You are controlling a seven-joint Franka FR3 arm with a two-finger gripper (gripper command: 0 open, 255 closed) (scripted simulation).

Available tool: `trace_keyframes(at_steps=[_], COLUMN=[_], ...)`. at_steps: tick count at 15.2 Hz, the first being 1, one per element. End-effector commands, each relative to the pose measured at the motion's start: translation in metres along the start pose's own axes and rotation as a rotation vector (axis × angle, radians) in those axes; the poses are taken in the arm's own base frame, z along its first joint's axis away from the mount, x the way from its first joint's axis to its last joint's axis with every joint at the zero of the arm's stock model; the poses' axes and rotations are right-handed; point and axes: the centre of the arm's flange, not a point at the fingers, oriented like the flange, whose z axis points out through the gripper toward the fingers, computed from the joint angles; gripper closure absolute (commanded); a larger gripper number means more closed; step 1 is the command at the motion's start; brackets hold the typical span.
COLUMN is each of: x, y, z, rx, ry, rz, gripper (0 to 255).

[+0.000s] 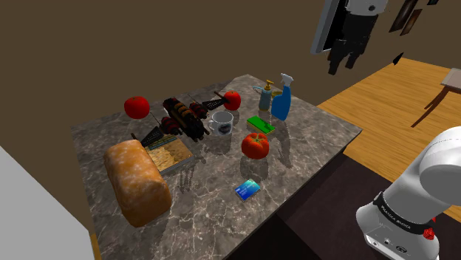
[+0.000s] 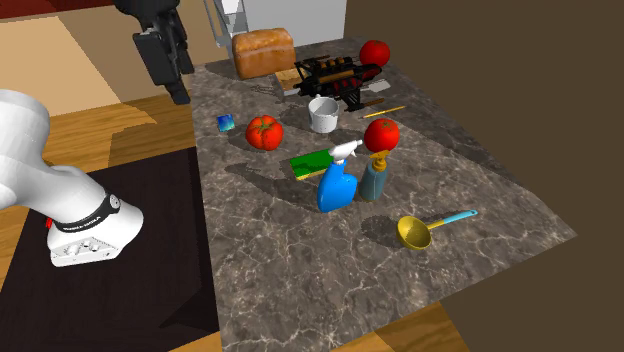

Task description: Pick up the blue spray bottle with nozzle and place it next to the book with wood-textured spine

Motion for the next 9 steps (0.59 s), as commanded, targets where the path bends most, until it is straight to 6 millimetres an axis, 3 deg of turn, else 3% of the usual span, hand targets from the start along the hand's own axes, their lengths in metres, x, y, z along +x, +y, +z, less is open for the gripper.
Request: trace_keyframes(at_steps=[1, 9], x=[0.027, 0.12], y=[0.008, 0.036], z=[0.013, 0.058], rx=[0.005, 0.027], ry=[0.001, -0.001], rz=[0.001, 0.001], gripper=[0, 0])
